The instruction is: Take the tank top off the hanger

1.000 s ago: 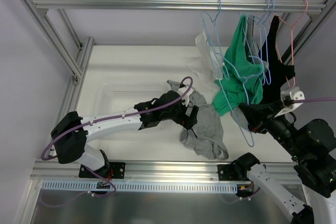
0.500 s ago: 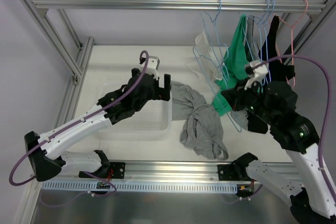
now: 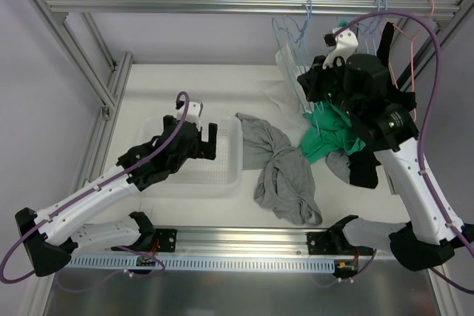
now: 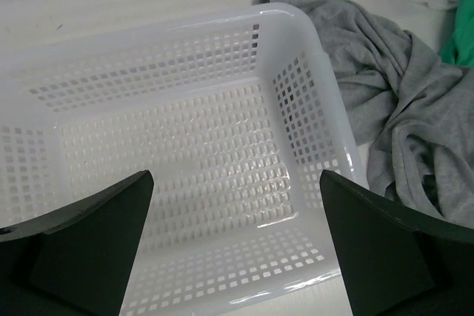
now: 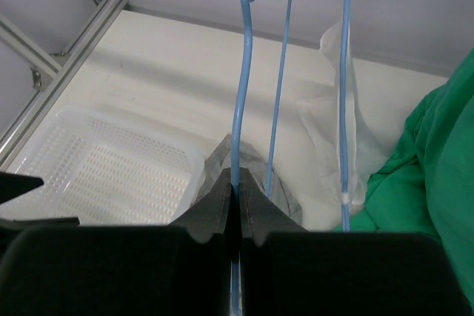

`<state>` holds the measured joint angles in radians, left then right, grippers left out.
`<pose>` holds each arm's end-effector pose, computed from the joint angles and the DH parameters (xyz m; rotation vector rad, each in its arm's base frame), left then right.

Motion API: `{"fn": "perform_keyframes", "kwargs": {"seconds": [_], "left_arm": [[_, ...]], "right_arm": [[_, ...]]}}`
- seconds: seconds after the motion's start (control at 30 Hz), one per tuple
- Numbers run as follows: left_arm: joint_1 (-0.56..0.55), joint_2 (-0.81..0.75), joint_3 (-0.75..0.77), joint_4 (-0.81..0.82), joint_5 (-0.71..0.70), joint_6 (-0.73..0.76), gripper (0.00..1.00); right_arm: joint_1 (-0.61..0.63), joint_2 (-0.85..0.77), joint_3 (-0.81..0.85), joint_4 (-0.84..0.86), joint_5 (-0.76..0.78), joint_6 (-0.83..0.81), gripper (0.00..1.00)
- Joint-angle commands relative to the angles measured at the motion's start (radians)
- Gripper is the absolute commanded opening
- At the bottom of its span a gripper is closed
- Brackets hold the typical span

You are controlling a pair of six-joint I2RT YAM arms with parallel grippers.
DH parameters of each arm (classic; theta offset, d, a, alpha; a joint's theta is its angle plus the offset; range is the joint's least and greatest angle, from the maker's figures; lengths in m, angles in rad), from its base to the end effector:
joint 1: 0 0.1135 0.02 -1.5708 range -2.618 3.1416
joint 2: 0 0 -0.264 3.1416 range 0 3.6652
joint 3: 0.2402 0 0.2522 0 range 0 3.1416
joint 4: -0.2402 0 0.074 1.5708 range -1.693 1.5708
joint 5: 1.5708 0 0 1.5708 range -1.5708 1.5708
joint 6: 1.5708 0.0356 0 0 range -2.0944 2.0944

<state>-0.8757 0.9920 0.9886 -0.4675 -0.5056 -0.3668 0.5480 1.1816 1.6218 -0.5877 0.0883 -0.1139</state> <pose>0.1506 -0.1537 0.3460 0.1936 1.9809 -0.2885 0.1930 0.1141 0.5003 -0.4977 1.6505 0.2456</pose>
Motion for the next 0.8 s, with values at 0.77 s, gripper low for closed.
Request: {"fn": "perform_keyframes", "kwargs": {"seconds": [0.77], "left_arm": [[0.003,0.036,-0.001,-0.016,0.183,0.023,0.99]], "right_arm": [[0.01,0.294,0.187,0.115,0.102,-0.049,0.0]]}}
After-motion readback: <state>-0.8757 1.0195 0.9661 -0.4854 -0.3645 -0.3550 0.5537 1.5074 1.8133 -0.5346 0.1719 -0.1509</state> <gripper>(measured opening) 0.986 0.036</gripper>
